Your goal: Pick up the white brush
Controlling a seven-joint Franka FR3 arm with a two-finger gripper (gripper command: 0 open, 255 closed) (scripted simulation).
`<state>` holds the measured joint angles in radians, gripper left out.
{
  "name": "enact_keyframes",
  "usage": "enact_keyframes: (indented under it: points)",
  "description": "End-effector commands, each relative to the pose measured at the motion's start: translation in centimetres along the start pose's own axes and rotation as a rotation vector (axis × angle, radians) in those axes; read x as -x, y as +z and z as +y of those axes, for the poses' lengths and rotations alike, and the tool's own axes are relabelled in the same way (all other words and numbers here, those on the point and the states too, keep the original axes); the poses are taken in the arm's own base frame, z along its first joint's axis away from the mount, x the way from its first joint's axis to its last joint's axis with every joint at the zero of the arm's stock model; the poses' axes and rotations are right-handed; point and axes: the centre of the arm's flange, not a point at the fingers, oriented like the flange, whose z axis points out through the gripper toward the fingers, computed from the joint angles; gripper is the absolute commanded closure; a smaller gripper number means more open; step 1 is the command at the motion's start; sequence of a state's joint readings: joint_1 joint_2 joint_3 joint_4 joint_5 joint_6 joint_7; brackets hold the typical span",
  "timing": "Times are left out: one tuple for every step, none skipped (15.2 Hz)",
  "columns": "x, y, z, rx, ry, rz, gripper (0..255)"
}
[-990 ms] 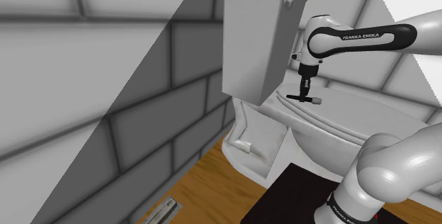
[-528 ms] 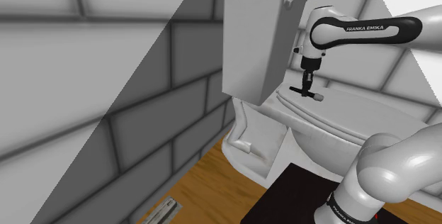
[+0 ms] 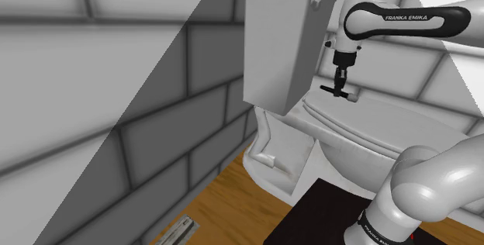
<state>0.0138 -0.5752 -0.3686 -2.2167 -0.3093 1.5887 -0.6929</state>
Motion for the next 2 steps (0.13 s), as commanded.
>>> enact_keyframes:
  points:
    - [0.03, -0.77, -0.01, 0.000, 0.000, 0.000, 255]
    - [0.04, -0.77, -0.01, 0.000, 0.000, 0.000, 255]
